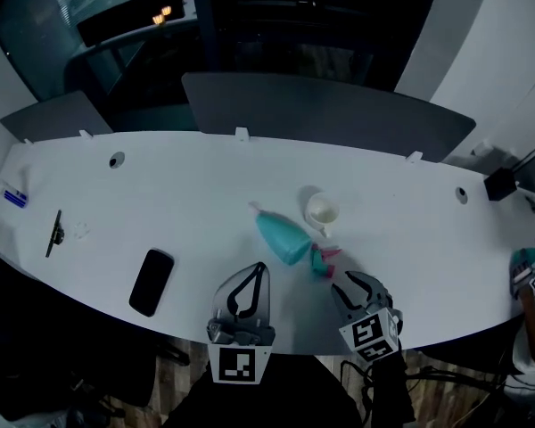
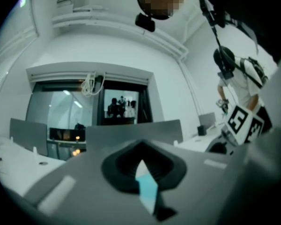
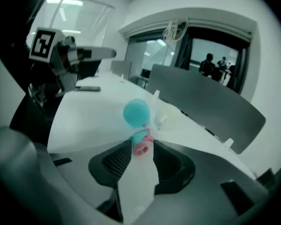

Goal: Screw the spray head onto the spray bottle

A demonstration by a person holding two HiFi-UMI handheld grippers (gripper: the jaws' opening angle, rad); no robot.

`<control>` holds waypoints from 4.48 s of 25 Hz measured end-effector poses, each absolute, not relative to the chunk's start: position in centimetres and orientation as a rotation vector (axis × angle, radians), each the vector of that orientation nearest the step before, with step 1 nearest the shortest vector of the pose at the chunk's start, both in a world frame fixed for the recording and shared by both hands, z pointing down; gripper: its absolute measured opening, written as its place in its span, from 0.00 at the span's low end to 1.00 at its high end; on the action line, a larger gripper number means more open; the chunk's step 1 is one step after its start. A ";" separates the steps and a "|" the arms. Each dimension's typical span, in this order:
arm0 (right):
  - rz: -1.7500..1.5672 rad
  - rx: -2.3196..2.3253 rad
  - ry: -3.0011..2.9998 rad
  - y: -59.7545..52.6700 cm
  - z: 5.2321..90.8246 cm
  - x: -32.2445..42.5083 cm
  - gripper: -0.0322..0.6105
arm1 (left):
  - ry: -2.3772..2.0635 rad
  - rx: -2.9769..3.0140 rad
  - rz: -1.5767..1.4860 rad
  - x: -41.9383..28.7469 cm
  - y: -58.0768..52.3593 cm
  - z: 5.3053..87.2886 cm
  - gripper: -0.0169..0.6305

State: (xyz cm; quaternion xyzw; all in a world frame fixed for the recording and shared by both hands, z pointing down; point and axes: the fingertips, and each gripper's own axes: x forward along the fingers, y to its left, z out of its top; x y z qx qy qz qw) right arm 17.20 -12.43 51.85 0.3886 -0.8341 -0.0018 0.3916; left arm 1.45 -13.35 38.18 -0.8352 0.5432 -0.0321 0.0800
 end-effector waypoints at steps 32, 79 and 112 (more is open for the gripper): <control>0.053 1.075 -2.396 -12.9 44.3 15.9 0.09 | 1.561 -2.721 0.090 0.1 -14.8 38.1 0.03; 0.132 0.881 -2.643 -12.8 43.1 4.8 0.30 | 1.425 -2.826 -0.146 -3.8 -12.2 37.2 0.23; 0.578 0.130 -1.460 -17.8 57.6 3.7 0.58 | 1.661 -2.620 -0.221 -10.0 -12.2 38.0 0.23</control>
